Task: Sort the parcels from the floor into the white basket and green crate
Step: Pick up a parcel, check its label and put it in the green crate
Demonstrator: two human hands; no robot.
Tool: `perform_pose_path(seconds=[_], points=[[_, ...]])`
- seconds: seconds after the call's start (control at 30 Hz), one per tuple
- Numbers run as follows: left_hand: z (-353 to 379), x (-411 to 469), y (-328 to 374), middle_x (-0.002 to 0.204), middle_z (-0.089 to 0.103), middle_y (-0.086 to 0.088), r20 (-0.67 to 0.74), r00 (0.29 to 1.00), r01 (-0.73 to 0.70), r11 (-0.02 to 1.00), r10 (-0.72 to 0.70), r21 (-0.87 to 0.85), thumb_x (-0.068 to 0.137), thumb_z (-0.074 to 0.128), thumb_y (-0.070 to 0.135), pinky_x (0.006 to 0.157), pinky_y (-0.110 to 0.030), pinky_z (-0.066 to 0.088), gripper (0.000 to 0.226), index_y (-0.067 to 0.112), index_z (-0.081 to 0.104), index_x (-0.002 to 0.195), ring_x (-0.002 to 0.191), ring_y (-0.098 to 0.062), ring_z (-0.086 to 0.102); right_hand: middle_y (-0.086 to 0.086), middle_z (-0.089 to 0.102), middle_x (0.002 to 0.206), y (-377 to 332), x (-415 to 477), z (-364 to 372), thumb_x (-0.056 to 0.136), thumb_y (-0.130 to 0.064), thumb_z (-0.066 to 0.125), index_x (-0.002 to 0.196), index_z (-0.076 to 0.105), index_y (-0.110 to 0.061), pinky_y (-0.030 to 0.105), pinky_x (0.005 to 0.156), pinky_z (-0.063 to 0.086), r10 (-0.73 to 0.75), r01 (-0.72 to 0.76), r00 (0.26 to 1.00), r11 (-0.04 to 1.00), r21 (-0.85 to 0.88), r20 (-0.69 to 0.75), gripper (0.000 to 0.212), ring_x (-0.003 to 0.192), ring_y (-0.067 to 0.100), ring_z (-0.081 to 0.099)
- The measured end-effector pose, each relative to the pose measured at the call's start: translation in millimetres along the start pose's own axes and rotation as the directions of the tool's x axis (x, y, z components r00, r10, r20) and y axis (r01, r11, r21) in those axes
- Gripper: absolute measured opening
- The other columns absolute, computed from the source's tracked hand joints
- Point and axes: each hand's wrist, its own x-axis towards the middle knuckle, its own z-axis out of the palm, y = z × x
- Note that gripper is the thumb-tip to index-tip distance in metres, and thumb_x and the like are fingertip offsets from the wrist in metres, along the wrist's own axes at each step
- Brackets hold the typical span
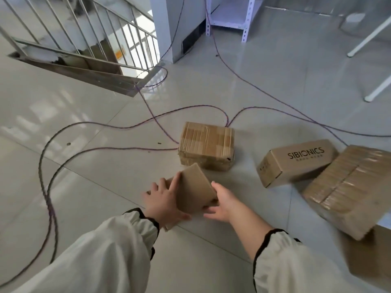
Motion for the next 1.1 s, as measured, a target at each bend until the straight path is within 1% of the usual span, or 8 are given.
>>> perform_pose_path(seconds=[0.13,0.27,0.33,0.43,0.53,0.6,0.67,1.1], points=[[14.5,-23.7,36.5,0.137,0.029,-0.01,-0.204,0.975,-0.051,0.985,0.085,0.166,0.064,0.059,0.069,0.086,-0.044,0.033,0.115,0.029,-0.008,0.148,0.117,-0.031,0.036,0.017,0.061,0.116,-11.8,1.9,-24.5,0.093,-0.048,0.044,0.117,0.057,-0.012,0.048,0.094,0.044,-0.02,0.021,0.999,0.999,0.038,-0.025,0.045,0.108,0.034,0.056],[11.1,-46.0,48.1,0.107,0.059,-0.004,-0.421,0.852,-0.306,0.949,0.309,0.077,0.081,0.051,0.054,0.071,-0.036,0.046,0.054,0.019,0.057,0.122,0.09,-0.027,0.06,0.015,0.06,0.096,-15.1,-5.1,-52.3,0.096,-0.044,0.043,0.119,0.051,-0.009,0.046,0.073,0.051,-0.048,0.062,0.992,0.99,0.123,-0.115,0.043,0.088,0.032,0.059],[-3.4,-40.7,45.2,0.115,0.057,-0.002,-0.312,0.93,-0.294,0.9,0.193,-0.322,0.092,0.048,0.045,0.079,-0.03,0.042,0.042,0.019,0.051,0.124,0.1,-0.022,0.057,0.015,0.053,0.082,-14.2,-11.3,-59.8,0.097,-0.042,0.042,0.112,0.049,-0.008,0.042,0.058,0.047,-0.034,0.056,0.987,0.989,0.137,-0.157,0.038,0.072,0.031,0.054],[-20.2,-19.2,34.2,0.128,0.055,-0.01,-0.029,0.997,0.035,0.734,-0.074,-0.679,0.095,0.052,0.036,0.093,-0.029,0.042,0.047,0.012,0.045,0.134,0.113,-0.024,0.054,0.016,0.056,0.093,-18.0,-21.4,-64.1,0.096,-0.04,0.045,0.118,0.047,-0.007,0.044,0.065,0.047,-0.028,0.052,0.989,0.985,0.167,-0.144,0.04,0.08,0.031,0.056],[-22.4,-15.5,21.6,0.127,0.056,-0.012,0.234,0.968,0.239,0.618,-0.091,-0.749,0.094,0.057,0.031,0.079,-0.025,0.048,0.052,0.009,0.043,0.139,0.105,-0.024,0.058,0.019,0.04,0.14,-22.6,-33.5,-64.7,0.096,-0.037,0.045,0.143,0.03,-0.009,0.055,0.098,0.038,-0.038,0.057,0.994,0.982,0.182,-0.107,0.056,0.125,0.037,0.044],[-20.6,-21.1,20.4,0.115,0.059,-0.007,0.346,0.938,0.299,0.595,-0.037,-0.746,0.095,0.056,0.028,0.055,-0.017,0.043,0.042,0.01,0.05,0.133,0.084,-0.015,0.059,0.021,0.033,0.147,-23.0,-41.7,-65.5,0.097,-0.034,0.045,0.146,0.025,-0.008,0.054,0.106,0.03,-0.036,0.046,0.997,0.986,0.161,-0.064,0.059,0.133,0.039,0.037],[-19.1,-24.0,22.8,0.109,0.062,-0.003,0.369,0.93,0.29,0.63,-0.007,-0.721,0.095,0.055,0.031,0.056,-0.02,0.039,0.035,0.015,0.057,0.126,0.085,-0.016,0.059,0.022,0.032,0.148,-21.6,-48.1,-67.6,0.097,-0.032,0.044,0.146,0.024,-0.006,0.054,0.109,0.026,-0.017,0.021,0.999,0.991,0.129,-0.03,0.059,0.135,0.04,0.033],[-19.4,-22.5,41.4,0.087,0.073,0.009,0.387,0.915,0.263,0.562,0.112,-0.784,0.092,0.056,0.013,0.072,-0.03,0.045,0.024,0.025,0.06,0.112,0.088,-0.012,0.066,0.011,0.057,0.119,-7.2,-46.1,-97.6,0.096,-0.015,0.051,0.125,0.048,-0.005,0.046,0.077,0.05,-0.042,-0.069,0.972,0.892,-0.448,-0.232,0.031,0.106,0.035,0.06]])
